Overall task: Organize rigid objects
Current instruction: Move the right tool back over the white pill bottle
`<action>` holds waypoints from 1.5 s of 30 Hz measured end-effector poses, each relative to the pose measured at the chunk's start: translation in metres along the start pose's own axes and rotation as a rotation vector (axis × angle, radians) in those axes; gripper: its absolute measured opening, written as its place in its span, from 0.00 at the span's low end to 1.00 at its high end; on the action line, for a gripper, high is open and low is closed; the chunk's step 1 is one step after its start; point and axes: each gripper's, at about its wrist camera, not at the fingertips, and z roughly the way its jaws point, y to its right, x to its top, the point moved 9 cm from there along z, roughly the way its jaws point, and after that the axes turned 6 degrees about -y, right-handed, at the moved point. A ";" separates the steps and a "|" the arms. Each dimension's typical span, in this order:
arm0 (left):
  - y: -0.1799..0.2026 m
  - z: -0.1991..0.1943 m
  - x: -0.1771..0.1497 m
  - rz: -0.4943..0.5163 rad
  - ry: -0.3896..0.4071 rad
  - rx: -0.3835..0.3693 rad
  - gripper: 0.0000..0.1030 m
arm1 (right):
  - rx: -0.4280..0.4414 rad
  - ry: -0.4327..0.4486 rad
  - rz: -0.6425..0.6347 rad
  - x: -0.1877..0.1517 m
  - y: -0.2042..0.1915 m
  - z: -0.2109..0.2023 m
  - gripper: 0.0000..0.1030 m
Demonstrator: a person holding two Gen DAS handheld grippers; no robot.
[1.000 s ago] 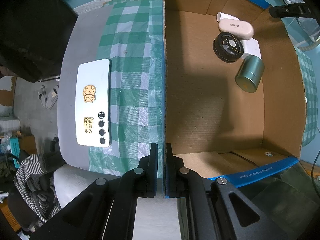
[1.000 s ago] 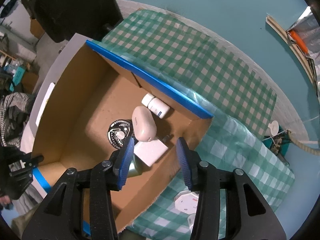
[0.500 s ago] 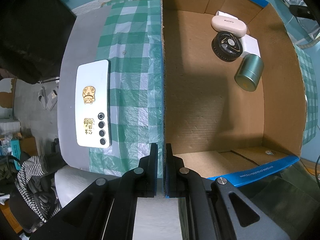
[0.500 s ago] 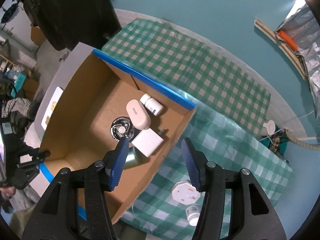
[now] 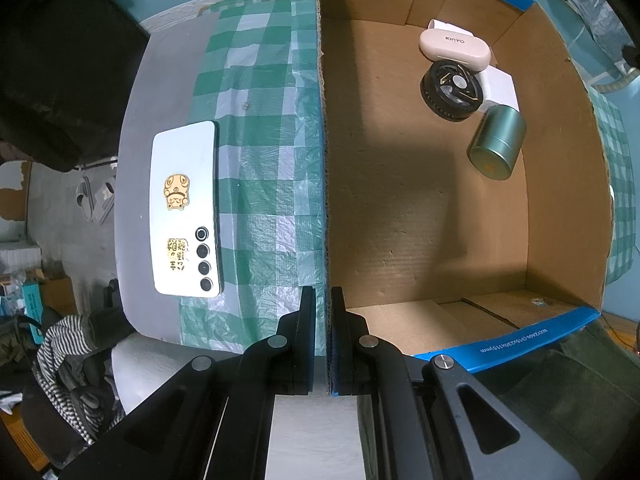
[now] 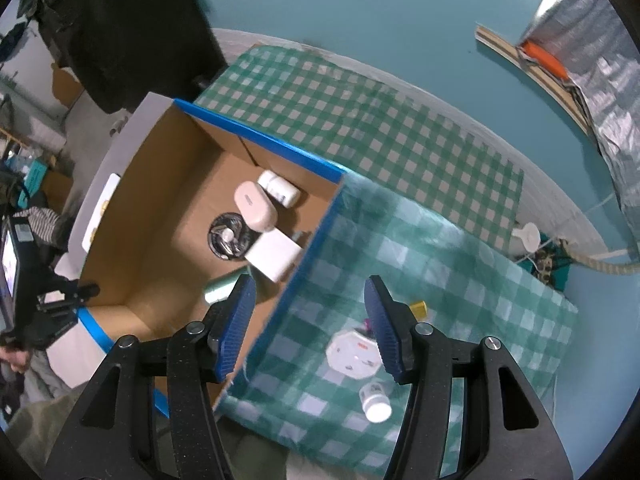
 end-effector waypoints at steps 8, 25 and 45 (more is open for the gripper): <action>0.001 -0.001 0.000 0.006 -0.001 0.003 0.07 | 0.005 -0.032 0.120 -0.043 0.039 0.007 0.58; 0.002 -0.004 0.006 0.020 0.000 0.014 0.06 | 0.012 -0.113 0.302 -0.129 0.088 0.056 0.58; 0.000 -0.003 0.003 0.011 -0.003 0.012 0.06 | 0.001 -0.117 0.276 -0.160 0.086 0.125 0.58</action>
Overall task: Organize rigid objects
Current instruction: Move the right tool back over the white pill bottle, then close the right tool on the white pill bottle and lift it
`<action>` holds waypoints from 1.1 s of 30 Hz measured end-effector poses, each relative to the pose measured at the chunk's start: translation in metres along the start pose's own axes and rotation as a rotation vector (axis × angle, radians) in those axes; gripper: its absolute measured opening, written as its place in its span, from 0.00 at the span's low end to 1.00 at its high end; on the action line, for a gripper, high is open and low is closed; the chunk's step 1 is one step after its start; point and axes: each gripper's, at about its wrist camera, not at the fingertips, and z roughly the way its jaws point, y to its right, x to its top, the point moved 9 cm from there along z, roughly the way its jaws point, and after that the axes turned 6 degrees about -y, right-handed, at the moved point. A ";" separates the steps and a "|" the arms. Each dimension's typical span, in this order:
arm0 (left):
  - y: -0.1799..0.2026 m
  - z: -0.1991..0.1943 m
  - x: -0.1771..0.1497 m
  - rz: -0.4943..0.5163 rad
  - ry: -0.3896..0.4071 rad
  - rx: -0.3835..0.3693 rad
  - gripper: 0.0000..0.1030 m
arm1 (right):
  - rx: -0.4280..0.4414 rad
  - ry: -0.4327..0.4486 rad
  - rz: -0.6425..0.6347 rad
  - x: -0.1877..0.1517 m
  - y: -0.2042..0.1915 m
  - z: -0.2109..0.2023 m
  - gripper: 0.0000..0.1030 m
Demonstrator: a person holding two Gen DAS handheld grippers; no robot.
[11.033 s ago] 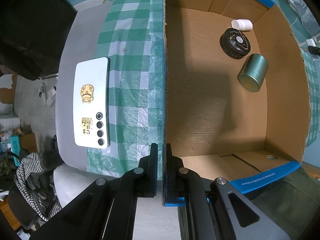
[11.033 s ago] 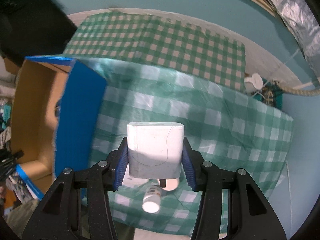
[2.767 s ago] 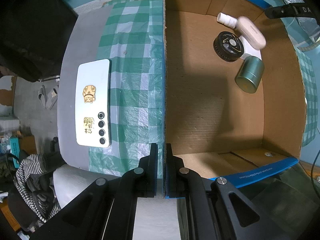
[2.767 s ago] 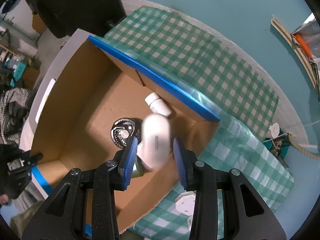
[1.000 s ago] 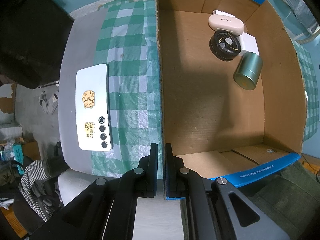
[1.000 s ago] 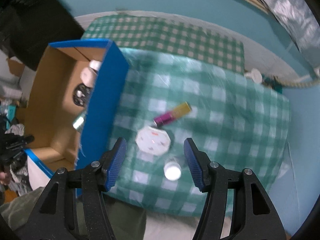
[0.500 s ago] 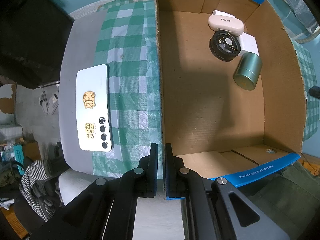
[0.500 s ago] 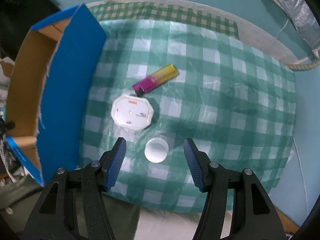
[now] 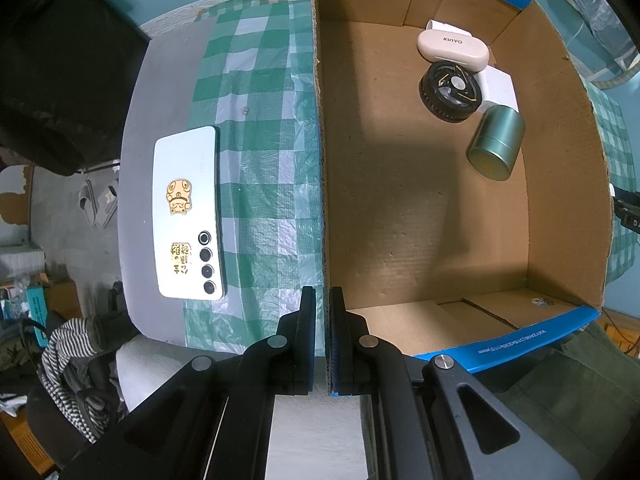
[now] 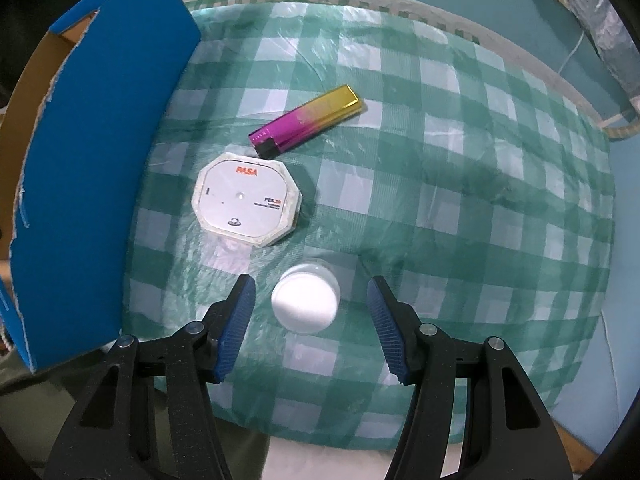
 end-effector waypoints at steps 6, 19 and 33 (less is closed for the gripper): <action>0.000 0.000 0.000 0.001 0.001 0.000 0.06 | -0.006 -0.012 -0.007 -0.001 -0.001 0.008 0.45; 0.001 0.000 0.001 -0.003 -0.001 -0.001 0.06 | 0.002 -0.020 0.002 -0.003 0.002 0.012 0.31; 0.001 -0.001 0.001 -0.006 -0.001 -0.006 0.06 | -0.009 -0.004 -0.021 0.013 -0.012 -0.034 0.31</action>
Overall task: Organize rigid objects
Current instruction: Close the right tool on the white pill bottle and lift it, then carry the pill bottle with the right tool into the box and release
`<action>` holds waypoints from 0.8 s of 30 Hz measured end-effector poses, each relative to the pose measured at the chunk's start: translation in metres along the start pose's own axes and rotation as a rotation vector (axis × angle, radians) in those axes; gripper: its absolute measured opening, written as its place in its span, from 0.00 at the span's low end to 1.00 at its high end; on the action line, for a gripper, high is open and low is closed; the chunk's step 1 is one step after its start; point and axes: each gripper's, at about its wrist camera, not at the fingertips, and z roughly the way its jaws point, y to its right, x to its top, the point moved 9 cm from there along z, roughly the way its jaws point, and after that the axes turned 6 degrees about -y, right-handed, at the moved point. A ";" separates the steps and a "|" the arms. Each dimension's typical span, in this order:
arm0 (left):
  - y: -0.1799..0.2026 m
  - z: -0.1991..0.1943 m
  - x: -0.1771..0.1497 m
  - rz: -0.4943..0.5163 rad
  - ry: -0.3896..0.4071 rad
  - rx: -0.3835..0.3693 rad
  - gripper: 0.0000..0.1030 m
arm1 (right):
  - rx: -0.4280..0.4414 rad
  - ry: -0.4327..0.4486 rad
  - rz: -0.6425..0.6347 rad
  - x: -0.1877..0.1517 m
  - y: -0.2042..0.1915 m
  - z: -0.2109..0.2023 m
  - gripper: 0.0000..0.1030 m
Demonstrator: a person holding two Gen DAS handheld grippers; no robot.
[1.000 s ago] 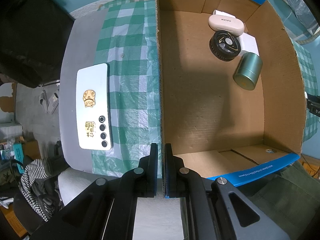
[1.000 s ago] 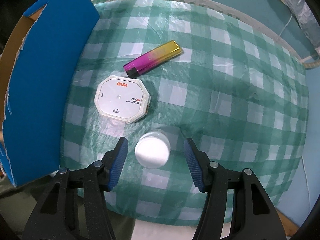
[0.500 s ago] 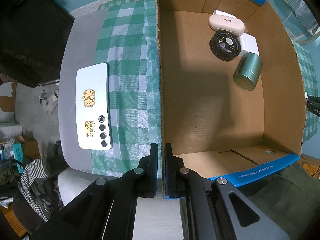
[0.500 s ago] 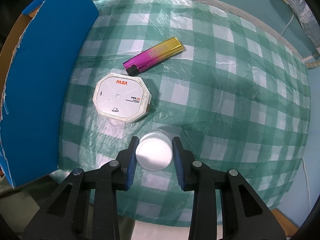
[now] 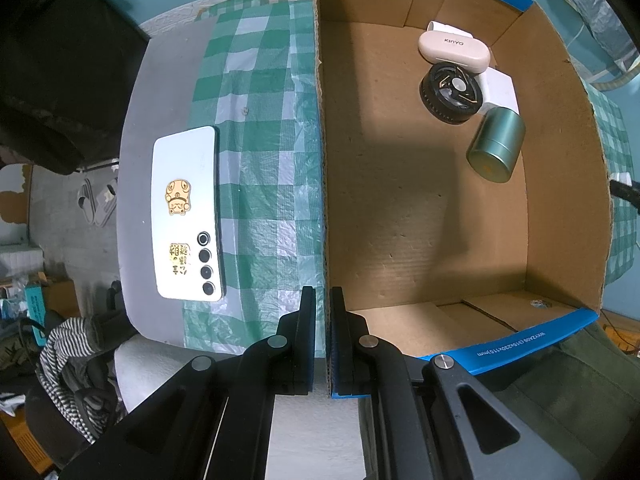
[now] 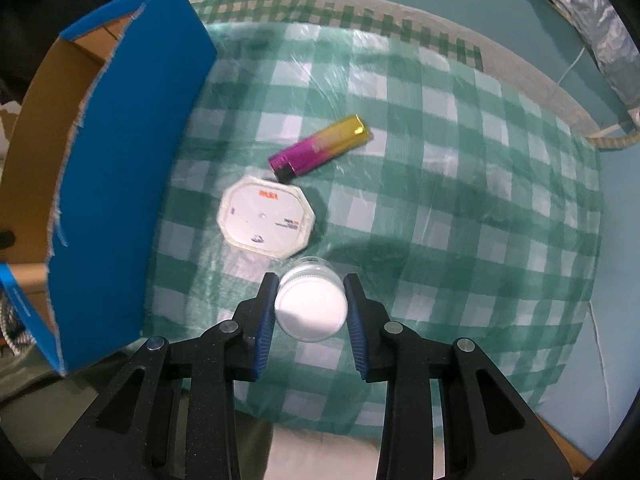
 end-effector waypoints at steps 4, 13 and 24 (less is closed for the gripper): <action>0.000 0.000 0.000 -0.003 0.001 -0.004 0.06 | 0.003 0.015 -0.014 0.006 -0.008 -0.017 0.31; 0.000 0.000 0.000 -0.005 0.003 -0.006 0.06 | 0.020 0.046 -0.058 0.029 -0.024 -0.049 0.31; -0.001 0.000 0.000 -0.004 0.004 -0.004 0.06 | 0.059 0.097 -0.157 0.066 -0.064 -0.086 0.31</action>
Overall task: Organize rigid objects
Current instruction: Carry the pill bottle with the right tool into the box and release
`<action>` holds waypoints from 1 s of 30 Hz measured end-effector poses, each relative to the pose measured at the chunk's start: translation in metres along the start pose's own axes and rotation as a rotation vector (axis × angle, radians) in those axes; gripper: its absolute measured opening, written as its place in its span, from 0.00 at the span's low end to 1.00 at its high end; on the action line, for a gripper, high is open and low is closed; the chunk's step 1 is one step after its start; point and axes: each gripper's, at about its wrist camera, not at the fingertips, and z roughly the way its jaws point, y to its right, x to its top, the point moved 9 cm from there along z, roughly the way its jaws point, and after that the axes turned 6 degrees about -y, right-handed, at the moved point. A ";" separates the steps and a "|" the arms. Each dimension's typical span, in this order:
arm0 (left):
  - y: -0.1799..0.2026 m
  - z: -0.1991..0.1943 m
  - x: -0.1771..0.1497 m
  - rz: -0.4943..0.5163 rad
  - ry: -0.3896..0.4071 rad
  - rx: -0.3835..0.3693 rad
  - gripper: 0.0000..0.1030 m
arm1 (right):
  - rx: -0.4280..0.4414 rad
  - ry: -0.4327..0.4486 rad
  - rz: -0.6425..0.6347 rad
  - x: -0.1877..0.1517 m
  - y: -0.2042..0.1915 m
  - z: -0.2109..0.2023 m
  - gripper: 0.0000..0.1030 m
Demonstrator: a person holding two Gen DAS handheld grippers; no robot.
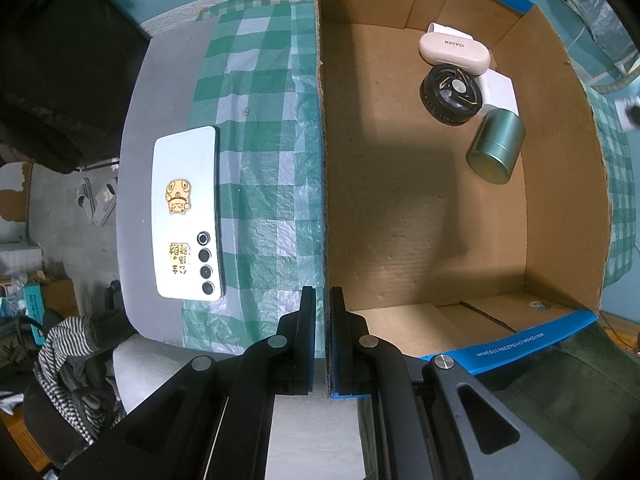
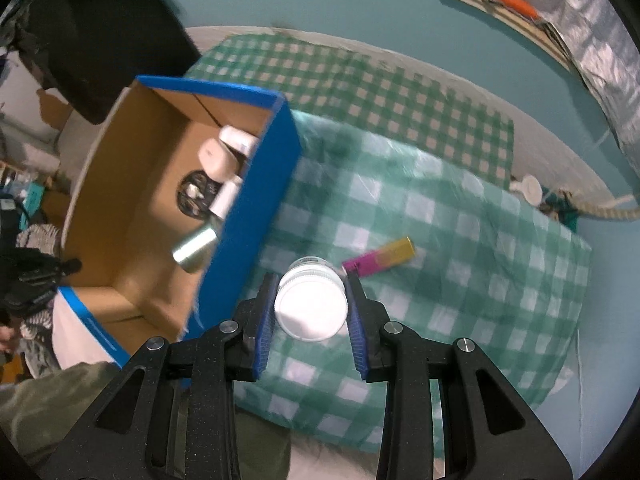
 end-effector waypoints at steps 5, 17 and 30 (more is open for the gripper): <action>0.000 0.000 0.000 -0.001 0.002 0.000 0.07 | -0.010 0.018 -0.067 0.025 -0.019 -0.006 0.31; 0.000 -0.002 0.004 0.002 0.009 0.006 0.06 | -0.039 0.016 -0.183 0.076 -0.052 0.005 0.31; 0.000 -0.004 0.004 -0.001 0.011 0.006 0.06 | -0.042 -0.021 -0.224 0.103 -0.070 0.035 0.31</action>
